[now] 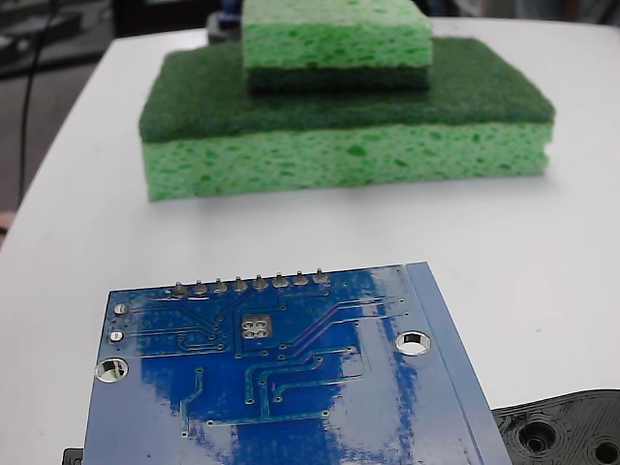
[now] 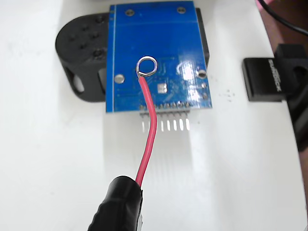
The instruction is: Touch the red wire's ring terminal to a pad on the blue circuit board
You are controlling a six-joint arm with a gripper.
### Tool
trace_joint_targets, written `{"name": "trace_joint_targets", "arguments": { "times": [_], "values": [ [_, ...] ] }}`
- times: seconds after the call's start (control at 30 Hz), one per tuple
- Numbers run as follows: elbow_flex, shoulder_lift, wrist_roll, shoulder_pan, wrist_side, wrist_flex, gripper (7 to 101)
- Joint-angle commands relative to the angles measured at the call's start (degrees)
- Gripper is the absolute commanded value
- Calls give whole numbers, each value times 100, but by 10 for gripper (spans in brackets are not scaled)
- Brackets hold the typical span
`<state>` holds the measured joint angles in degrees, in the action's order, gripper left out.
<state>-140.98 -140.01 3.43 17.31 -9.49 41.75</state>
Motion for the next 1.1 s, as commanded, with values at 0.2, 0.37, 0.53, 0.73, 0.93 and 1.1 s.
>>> {"name": "trace_joint_targets", "arguments": {
  "times": [0.2, 0.37, 0.53, 0.73, 0.93, 1.1],
  "values": [
    [1187, 1521, 413, 325, -510, 167, 1003],
    [1811, 2391, 606, 360, -580, 308, 1003],
    [2065, 2848, 712, 422, -650, 316, 1003],
    [2241, 3173, 765, 431, -650, 334, 1003],
    [2373, 3393, 826, 431, -686, 378, 1003],
    [2373, 3437, 958, 466, -756, 404, 1003]
  ]
}}
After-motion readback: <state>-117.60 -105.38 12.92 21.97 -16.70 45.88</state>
